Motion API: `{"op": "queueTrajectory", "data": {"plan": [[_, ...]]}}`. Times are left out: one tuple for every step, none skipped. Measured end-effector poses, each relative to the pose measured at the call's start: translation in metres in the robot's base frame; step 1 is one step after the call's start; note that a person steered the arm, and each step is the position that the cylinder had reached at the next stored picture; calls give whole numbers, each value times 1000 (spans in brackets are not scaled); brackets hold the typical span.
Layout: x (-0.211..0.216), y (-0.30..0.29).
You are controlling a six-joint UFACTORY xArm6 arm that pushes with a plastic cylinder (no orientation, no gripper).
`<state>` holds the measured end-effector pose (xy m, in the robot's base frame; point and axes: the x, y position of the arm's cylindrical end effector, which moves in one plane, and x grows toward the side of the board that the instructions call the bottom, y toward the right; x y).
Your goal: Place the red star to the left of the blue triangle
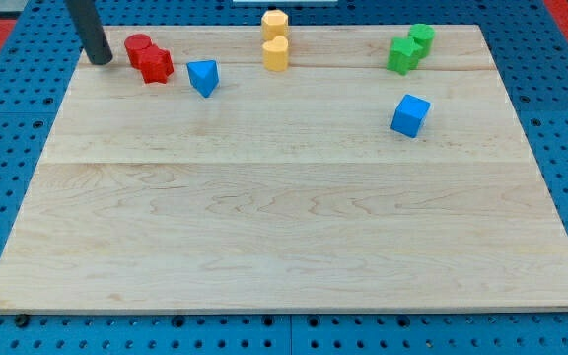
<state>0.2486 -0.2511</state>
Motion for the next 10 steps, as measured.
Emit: {"op": "queueTrajectory", "data": {"plan": [[-43,11],[-57,14],[-57,26],[-57,99],[-34,99],[-10,96],[-3,99],[10,102],[37,97],[54,97]]}}
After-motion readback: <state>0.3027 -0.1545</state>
